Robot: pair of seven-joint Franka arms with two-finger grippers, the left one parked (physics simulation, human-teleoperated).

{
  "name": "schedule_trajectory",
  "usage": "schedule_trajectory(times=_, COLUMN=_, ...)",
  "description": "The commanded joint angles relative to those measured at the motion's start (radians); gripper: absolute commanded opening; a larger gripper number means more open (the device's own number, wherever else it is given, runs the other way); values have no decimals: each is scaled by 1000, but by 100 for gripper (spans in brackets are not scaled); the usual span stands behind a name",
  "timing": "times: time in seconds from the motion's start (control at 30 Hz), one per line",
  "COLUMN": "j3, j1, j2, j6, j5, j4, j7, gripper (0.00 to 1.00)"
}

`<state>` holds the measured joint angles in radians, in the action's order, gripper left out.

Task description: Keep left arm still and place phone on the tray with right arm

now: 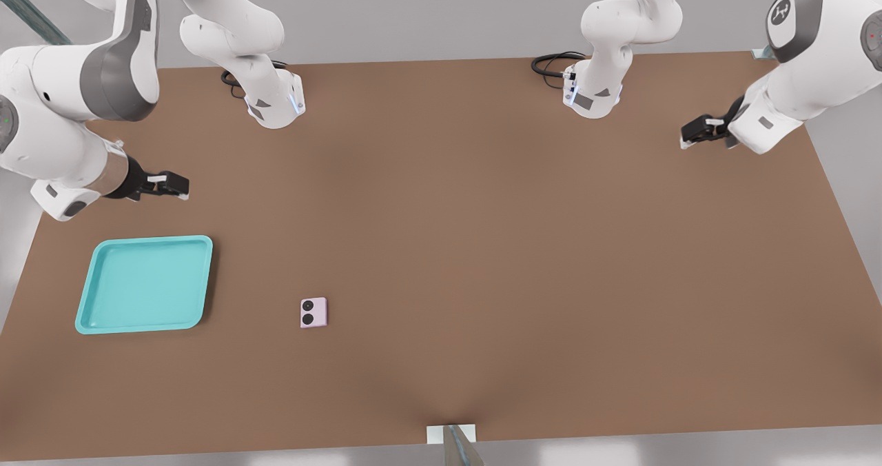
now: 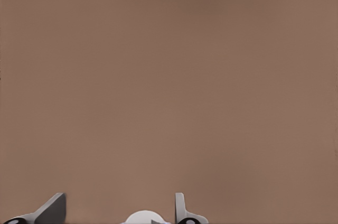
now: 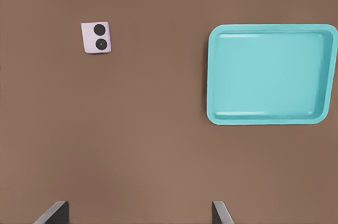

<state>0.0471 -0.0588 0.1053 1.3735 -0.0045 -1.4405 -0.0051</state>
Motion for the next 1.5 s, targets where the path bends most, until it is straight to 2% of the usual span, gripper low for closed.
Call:
schedule_trajectory(times=0.0, j3=-1, j1=2, j2=2, j6=124, j5=1, j4=-1, j7=4, gripper=100)
schedule_trajectory(times=0.07, j3=-24, j1=-4, j2=53, j6=173, j5=3, j4=8, j7=17, gripper=100)
schedule_trajectory(times=0.17, j3=-72, j1=-19, j2=197, j6=330, j5=1, j4=5, j7=20, gripper=100)
schedule_trajectory(times=0.3, j3=-84, j1=-73, j2=395, j6=608, j5=3, j4=-64, j7=37, gripper=100)
schedule_trajectory(times=0.37, j3=-85, j1=-76, j2=422, j6=780, j5=3, j4=-185, j7=77, gripper=100)
schedule_trajectory(times=0.57, j3=-87, j1=-36, j2=530, j6=946, j5=37, j4=-204, j7=82, gripper=100)
schedule_trajectory(times=0.7, j3=-121, j1=-65, j2=587, j6=989, j5=37, j4=-170, j7=151, gripper=100)
schedule_trajectory(times=0.87, j3=-121, j1=-118, j2=645, j6=986, j5=29, j4=-120, j7=194, gripper=100)
schedule_trajectory(times=1.0, j3=-118, j1=-119, j2=683, j6=998, j5=-40, j4=-113, j7=198, gripper=100)
schedule_trajectory(times=1.47, j3=-116, j1=-125, j2=703, j6=1003, j5=-69, j4=-138, j7=195, gripper=100)
